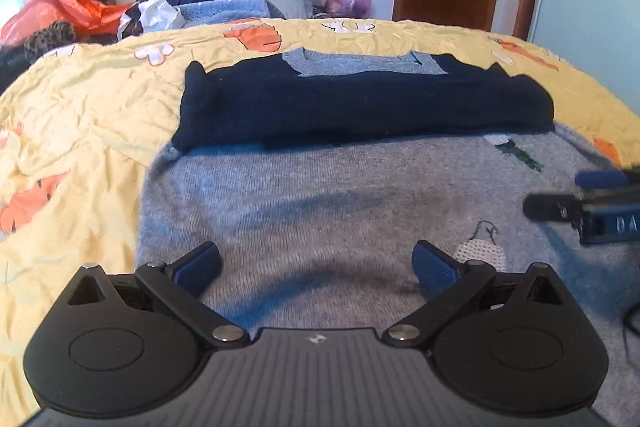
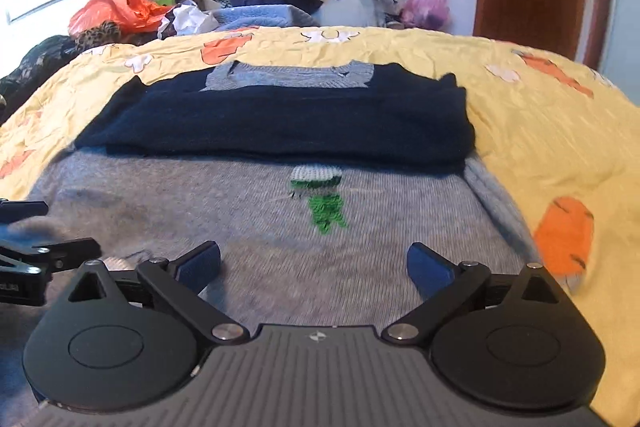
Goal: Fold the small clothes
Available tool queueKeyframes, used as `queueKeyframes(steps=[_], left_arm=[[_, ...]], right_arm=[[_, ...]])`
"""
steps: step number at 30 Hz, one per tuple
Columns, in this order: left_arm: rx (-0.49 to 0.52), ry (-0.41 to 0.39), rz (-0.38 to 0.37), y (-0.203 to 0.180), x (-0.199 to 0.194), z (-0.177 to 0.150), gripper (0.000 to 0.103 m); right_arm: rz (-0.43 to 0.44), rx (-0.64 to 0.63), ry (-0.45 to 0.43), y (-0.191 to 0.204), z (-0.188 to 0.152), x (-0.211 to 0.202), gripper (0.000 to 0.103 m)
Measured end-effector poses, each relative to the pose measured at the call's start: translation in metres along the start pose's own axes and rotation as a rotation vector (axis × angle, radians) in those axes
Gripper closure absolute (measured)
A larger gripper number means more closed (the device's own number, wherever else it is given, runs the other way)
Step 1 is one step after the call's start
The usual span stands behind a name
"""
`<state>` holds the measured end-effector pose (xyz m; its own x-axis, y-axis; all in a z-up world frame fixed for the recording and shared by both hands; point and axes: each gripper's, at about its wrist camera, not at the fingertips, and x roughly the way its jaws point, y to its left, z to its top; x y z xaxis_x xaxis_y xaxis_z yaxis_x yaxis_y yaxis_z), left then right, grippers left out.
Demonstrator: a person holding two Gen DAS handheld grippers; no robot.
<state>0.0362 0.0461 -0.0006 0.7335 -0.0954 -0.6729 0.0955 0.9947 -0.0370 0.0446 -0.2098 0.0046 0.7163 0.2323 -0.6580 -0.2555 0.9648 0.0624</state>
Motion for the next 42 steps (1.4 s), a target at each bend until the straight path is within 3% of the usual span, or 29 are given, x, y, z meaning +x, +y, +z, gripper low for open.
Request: queueKeyframes(steps=[4, 14, 18, 21, 28, 38, 41, 42], left_arm=[[-0.016, -0.013, -0.012, 0.006, 0.001, -0.002, 0.000], [0.018, -0.002, 0.054, -0.008, -0.005, -0.009, 0.000], [0.030, -0.006, 0.001, -0.016, -0.032, -0.023, 0.000], [0.071, 0.003, 0.002, -0.020, -0.033, -0.039, 0.000], [0.041, -0.003, 0.008, -0.018, -0.030, -0.037, 0.000], [0.038, -0.003, 0.013, -0.017, -0.032, -0.038, 0.000], [0.026, -0.016, 0.065, -0.022, -0.047, -0.043, 0.000], [0.023, -0.022, 0.044, -0.023, -0.056, -0.047, 0.000]], right_arm=[[-0.018, 0.021, -0.002, 0.003, -0.019, -0.012, 0.000], [-0.049, -0.014, -0.018, 0.007, -0.035, -0.025, 0.000], [-0.064, -0.026, -0.014, 0.010, -0.033, -0.023, 0.000], [-0.062, -0.024, -0.015, 0.010, -0.033, -0.022, 0.000], [-0.079, -0.016, -0.010, 0.012, -0.035, -0.025, 0.000], [-0.075, -0.030, -0.006, 0.015, -0.077, -0.074, 0.000], [-0.084, -0.040, -0.006, 0.019, -0.076, -0.072, 0.000], [-0.083, -0.041, -0.006, 0.019, -0.076, -0.072, 0.000]])
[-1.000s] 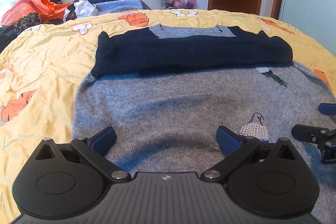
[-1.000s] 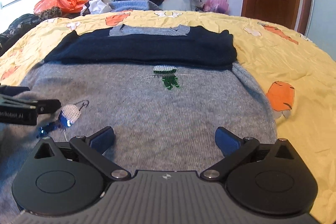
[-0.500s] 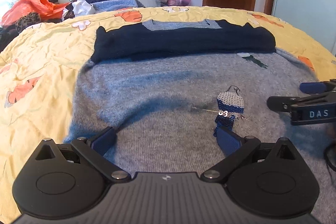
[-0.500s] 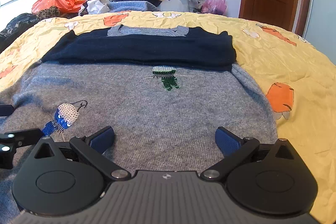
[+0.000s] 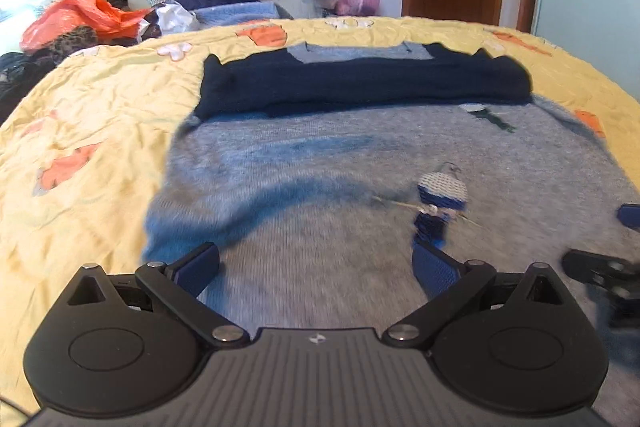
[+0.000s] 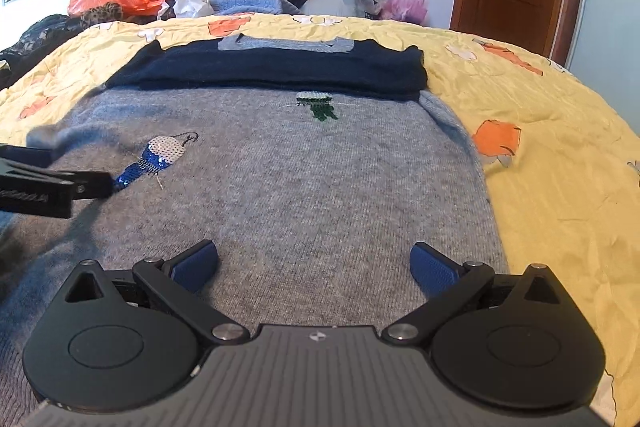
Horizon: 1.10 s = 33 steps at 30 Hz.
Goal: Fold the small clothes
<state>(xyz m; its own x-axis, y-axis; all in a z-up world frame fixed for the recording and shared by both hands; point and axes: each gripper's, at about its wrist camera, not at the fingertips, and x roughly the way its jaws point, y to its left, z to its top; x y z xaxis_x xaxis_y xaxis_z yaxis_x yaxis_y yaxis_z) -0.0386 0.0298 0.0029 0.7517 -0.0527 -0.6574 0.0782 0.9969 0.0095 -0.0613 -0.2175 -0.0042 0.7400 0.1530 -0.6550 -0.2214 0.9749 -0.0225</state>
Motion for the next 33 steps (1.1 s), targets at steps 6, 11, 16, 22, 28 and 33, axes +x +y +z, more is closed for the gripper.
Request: queueKeyframes(steps=[6, 11, 16, 22, 28, 33], left_arm=[[0.041, 0.066, -0.046, -0.012, -0.025, -0.025, 0.000], [0.026, 0.082, -0.029, -0.009, -0.039, -0.036, 0.000], [0.048, 0.101, -0.051, -0.006, -0.064, -0.056, 0.000], [0.018, 0.073, -0.091, 0.018, -0.084, -0.064, 0.000], [-0.319, 0.140, -0.170, 0.110, -0.087, -0.064, 0.000], [-0.762, 0.162, -0.569, 0.163, -0.076, -0.079, 0.000]], right_arm=[[0.012, 0.003, -0.001, -0.002, 0.000, 0.000, 0.000], [0.015, 0.003, 0.000, -0.003, 0.000, 0.000, 0.000], [0.028, -0.014, 0.007, 0.000, -0.009, -0.013, 0.000], [0.048, -0.031, 0.004, 0.001, -0.010, -0.012, 0.000], [0.058, -0.030, 0.002, 0.001, -0.012, -0.014, 0.000], [0.143, -0.016, 0.022, -0.008, -0.010, -0.020, 0.000]])
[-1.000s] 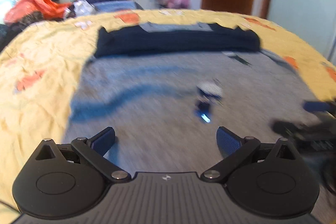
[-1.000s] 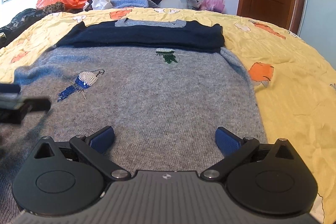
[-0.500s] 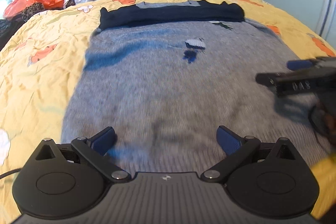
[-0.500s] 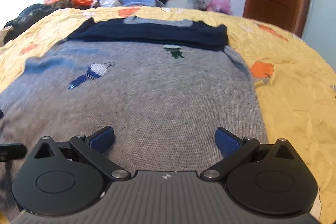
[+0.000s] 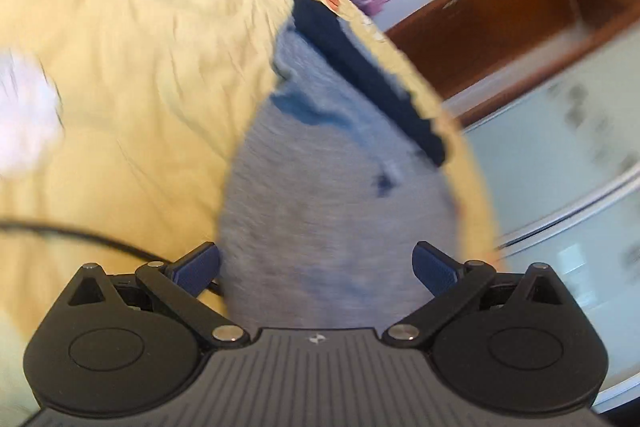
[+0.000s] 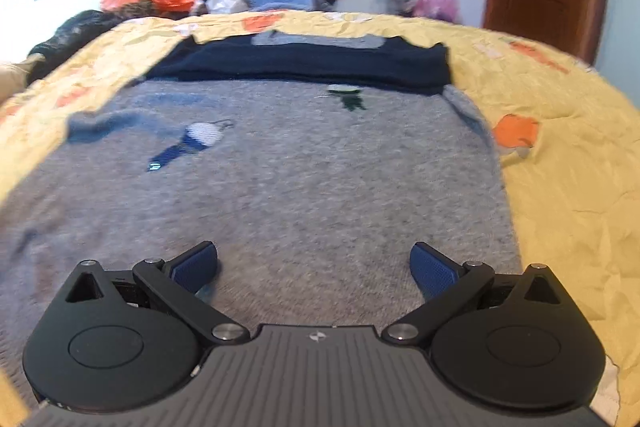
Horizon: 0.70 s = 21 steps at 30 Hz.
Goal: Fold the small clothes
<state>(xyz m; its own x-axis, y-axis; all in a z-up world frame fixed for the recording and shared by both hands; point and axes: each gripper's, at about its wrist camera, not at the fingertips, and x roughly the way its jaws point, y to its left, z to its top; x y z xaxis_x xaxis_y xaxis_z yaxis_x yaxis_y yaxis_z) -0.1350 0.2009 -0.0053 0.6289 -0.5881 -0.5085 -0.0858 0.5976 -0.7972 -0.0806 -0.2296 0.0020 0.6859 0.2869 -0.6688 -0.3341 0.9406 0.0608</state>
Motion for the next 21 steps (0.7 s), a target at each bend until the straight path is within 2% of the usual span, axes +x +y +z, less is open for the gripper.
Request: queueKeyframes(steps=[1, 2, 4, 5, 6, 7, 9, 11, 13, 16, 21], left_arm=[[-0.070, 0.020, -0.063, 0.007, 0.005, -0.001, 0.000], [-0.108, 0.031, -0.093, 0.011, 0.009, -0.001, 0.000], [-0.113, 0.023, -0.103, 0.011, 0.012, 0.000, 0.001], [-0.111, 0.026, -0.098, 0.009, 0.013, 0.001, 0.005], [-0.105, 0.035, -0.076, 0.008, 0.015, 0.002, 0.021], [-0.097, 0.048, -0.040, 0.008, 0.017, 0.004, 0.043], [-0.078, 0.062, -0.003, 0.010, 0.016, 0.007, 0.053], [-0.066, 0.059, -0.003, 0.012, 0.012, 0.009, 0.053], [-0.049, 0.060, 0.002, 0.012, 0.014, 0.010, 0.053], [-0.017, 0.033, 0.041, 0.009, 0.012, 0.012, 0.052], [-0.013, 0.034, 0.090, 0.010, 0.005, 0.018, 0.047]], right_arm=[[0.029, 0.018, 0.005, -0.004, 0.001, -0.003, 0.000], [0.057, 0.048, 0.011, -0.010, 0.001, -0.007, 0.000], [0.096, 0.119, 0.015, -0.022, 0.003, -0.014, 0.000], [0.111, 0.156, 0.016, -0.028, 0.003, -0.018, 0.000], [0.125, 0.190, 0.015, -0.033, 0.003, -0.021, 0.000], [0.138, 0.225, 0.013, -0.038, 0.003, -0.025, 0.000], [0.183, 0.295, 0.006, -0.049, 0.003, -0.031, 0.000], [0.236, 0.354, -0.003, -0.055, 0.001, -0.035, 0.000], [0.264, 0.359, 0.001, -0.053, 0.001, -0.034, 0.000], [0.252, 0.328, 0.047, -0.043, -0.001, -0.024, 0.000], [0.224, 0.228, 0.048, -0.030, -0.001, -0.023, 0.000]])
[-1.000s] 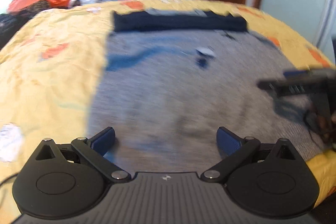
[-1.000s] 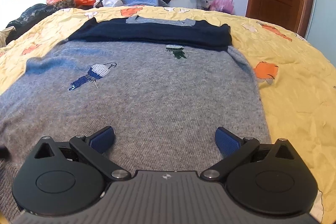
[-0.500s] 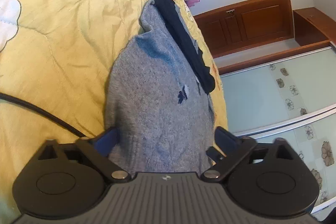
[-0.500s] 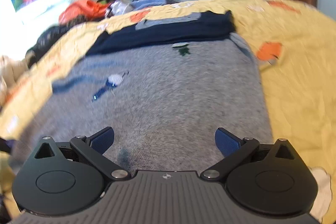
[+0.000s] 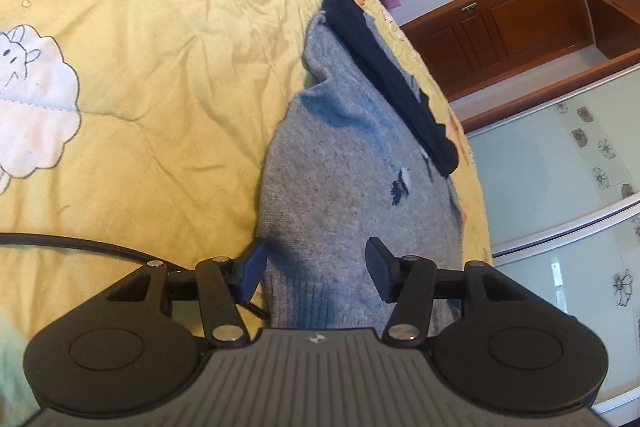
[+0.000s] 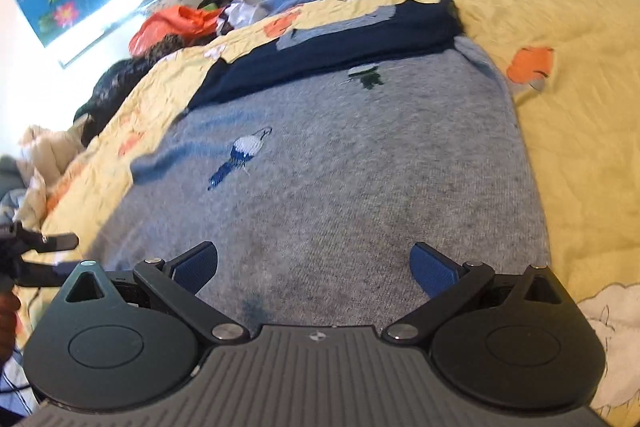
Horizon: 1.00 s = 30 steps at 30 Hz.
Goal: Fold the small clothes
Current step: 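Lift and fold the grasped side edge toward the sweater middle with the left tool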
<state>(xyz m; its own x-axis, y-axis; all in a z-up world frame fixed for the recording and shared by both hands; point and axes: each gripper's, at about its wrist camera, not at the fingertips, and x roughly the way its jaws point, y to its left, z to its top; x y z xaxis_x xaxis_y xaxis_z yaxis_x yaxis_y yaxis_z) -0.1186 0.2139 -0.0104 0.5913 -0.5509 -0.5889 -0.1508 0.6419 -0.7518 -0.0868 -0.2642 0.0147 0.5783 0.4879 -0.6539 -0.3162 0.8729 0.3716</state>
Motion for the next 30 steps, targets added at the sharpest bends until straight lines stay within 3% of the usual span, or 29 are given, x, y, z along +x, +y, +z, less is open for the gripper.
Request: queueKeyframes(steps=[7, 13, 17, 18, 19, 22, 25, 28, 30], left_arm=[[-0.013, 0.026, -0.011, 0.002, -0.001, -0.003, 0.046], [-0.070, 0.106, -0.138, 0.013, 0.002, -0.018, 0.046], [-0.133, 0.084, -0.201, 0.023, 0.001, -0.025, 0.048], [-0.133, 0.068, -0.191, 0.023, -0.001, -0.025, 0.056], [-0.128, 0.064, -0.160, 0.022, 0.000, -0.024, 0.071], [-0.101, 0.080, -0.074, 0.020, 0.003, -0.022, 0.093], [-0.003, 0.041, -0.046, 0.004, -0.012, -0.022, 0.095], [0.094, -0.032, -0.078, -0.012, -0.043, -0.020, 0.095], [0.096, -0.030, -0.015, -0.002, -0.052, -0.020, 0.095]], right_arm=[[0.019, 0.007, -0.010, -0.004, -0.002, -0.001, 0.000], [0.016, -0.011, -0.014, -0.002, -0.003, -0.001, 0.000], [0.015, -0.016, -0.019, -0.001, -0.004, 0.000, 0.000], [0.013, -0.019, -0.019, -0.001, -0.004, 0.000, 0.000], [0.011, -0.024, -0.019, 0.000, -0.005, 0.000, 0.000], [0.008, -0.033, -0.018, 0.002, -0.005, 0.000, 0.000], [0.012, -0.042, -0.019, 0.002, -0.006, 0.000, 0.000], [0.018, -0.068, -0.020, 0.001, -0.008, -0.001, 0.000], [0.016, -0.088, -0.022, 0.002, -0.009, -0.001, 0.000]])
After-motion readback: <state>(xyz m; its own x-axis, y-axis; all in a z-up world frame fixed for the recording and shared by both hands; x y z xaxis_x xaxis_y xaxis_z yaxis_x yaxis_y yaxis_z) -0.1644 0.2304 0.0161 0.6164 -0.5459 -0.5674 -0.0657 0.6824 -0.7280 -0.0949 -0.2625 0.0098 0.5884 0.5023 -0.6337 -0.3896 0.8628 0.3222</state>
